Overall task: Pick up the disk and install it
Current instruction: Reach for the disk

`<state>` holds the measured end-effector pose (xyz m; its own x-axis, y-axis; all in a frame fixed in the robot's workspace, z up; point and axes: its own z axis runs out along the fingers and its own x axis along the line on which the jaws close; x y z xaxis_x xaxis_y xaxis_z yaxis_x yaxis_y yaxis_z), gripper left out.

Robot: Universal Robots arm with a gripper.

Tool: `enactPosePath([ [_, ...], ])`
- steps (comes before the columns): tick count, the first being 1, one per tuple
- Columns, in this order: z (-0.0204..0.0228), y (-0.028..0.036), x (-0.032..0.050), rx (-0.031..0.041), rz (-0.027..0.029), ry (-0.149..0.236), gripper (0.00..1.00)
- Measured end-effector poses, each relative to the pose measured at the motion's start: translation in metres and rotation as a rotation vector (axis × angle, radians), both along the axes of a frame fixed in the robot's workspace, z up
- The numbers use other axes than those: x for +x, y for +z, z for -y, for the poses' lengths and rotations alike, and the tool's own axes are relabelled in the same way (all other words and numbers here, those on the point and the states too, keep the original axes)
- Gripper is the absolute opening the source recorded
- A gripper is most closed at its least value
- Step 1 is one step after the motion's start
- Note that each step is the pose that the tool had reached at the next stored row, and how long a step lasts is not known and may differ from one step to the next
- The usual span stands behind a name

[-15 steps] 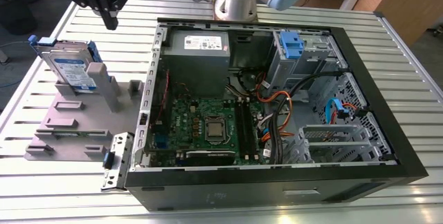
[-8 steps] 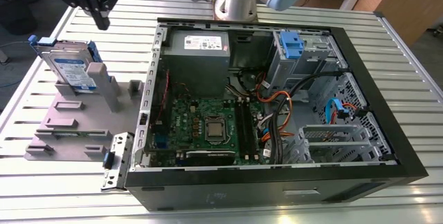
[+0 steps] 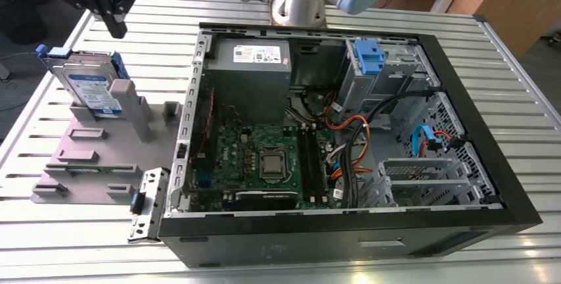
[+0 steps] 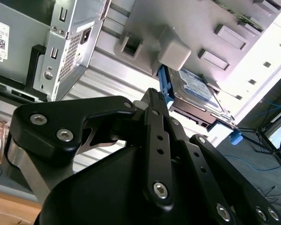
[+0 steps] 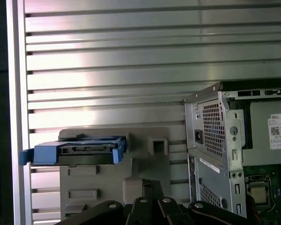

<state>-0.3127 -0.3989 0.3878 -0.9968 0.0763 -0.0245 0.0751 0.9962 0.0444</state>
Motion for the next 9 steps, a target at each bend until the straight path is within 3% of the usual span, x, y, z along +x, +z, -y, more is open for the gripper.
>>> enactPosePath([
  [9, 0.0000, -0.0016, -0.0166, 0.0001, 0.0001, 0.000, 0.11],
])
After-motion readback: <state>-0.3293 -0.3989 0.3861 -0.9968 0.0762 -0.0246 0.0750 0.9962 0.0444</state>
